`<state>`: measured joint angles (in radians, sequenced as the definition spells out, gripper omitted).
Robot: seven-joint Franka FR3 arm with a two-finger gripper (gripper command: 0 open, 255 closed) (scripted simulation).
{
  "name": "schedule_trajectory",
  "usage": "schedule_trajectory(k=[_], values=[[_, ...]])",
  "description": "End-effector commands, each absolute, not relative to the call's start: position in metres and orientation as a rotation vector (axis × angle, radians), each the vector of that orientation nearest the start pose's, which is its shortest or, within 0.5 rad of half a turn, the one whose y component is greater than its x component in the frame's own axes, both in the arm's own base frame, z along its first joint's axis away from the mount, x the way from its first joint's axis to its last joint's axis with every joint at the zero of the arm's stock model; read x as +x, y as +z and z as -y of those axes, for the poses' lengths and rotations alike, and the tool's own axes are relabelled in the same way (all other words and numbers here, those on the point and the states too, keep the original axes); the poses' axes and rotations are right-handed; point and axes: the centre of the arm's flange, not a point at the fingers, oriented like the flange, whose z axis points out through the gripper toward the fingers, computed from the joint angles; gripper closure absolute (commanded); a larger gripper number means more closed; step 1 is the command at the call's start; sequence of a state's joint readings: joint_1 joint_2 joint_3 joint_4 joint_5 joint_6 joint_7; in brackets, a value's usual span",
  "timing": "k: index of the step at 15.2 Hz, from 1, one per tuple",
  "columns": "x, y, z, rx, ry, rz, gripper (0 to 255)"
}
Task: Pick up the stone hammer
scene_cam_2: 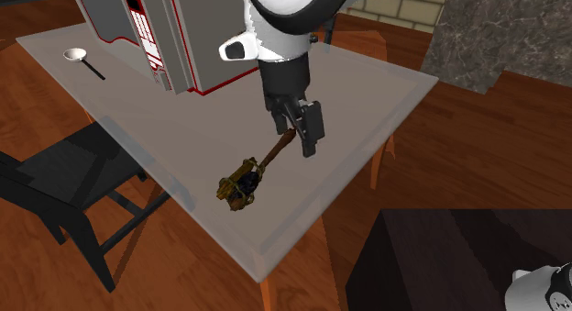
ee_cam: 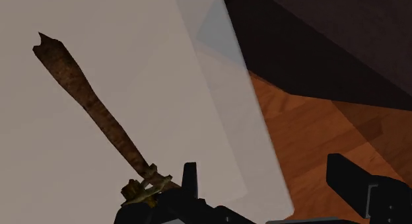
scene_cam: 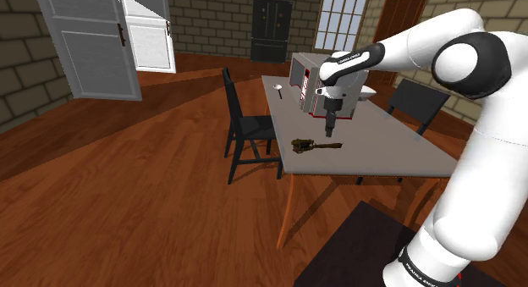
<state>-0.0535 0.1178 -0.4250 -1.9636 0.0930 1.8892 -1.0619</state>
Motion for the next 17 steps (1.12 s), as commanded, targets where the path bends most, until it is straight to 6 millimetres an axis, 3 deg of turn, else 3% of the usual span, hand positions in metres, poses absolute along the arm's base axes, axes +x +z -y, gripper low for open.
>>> schedule_trajectory(k=[1, 8, 17], values=[[0.519, 0.386, 0.258, -2.858, 0.170, 0.853, 0], [0.581, 0.329, 0.303, -2.797, 0.216, 1.010, 0], [0.584, 0.286, 0.305, -2.794, 0.218, 1.018, 0]])
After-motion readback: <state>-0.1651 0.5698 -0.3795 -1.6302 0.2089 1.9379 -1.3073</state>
